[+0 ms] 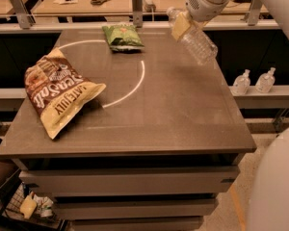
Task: Place water bottle upright
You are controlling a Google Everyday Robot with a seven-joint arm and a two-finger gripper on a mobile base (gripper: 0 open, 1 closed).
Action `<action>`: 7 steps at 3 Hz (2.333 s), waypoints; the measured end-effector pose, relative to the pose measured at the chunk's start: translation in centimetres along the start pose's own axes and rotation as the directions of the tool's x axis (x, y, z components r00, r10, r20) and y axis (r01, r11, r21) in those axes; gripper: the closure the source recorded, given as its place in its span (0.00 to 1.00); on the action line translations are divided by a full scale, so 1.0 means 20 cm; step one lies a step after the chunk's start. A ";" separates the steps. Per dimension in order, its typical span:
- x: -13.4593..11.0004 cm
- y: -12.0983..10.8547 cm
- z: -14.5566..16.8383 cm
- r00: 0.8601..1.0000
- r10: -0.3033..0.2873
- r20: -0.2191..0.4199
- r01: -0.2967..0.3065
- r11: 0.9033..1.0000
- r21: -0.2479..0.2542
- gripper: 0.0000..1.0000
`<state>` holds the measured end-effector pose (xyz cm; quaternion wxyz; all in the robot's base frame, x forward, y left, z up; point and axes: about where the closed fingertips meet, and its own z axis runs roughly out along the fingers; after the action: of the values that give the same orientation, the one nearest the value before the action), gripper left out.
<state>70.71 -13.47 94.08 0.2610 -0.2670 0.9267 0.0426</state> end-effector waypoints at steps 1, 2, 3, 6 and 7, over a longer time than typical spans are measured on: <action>-0.03 -0.01 -0.13 0.991 -0.049 0.122 0.049 0.999 0.005 1.00; -0.05 0.02 -0.21 0.961 -0.114 0.250 0.118 0.993 -0.002 1.00; -0.07 0.07 -0.26 0.909 -0.166 0.383 0.183 0.983 -0.009 1.00; -0.07 0.11 -0.30 0.759 -0.157 0.631 0.248 0.967 -0.058 1.00; -0.03 0.06 -0.23 0.719 -0.109 0.686 0.239 0.966 -0.097 1.00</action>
Offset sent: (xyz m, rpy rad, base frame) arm -0.0277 0.0018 0.0681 0.1619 -0.4214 0.2379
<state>68.41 -13.20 98.35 0.5571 -0.3419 0.7314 0.1944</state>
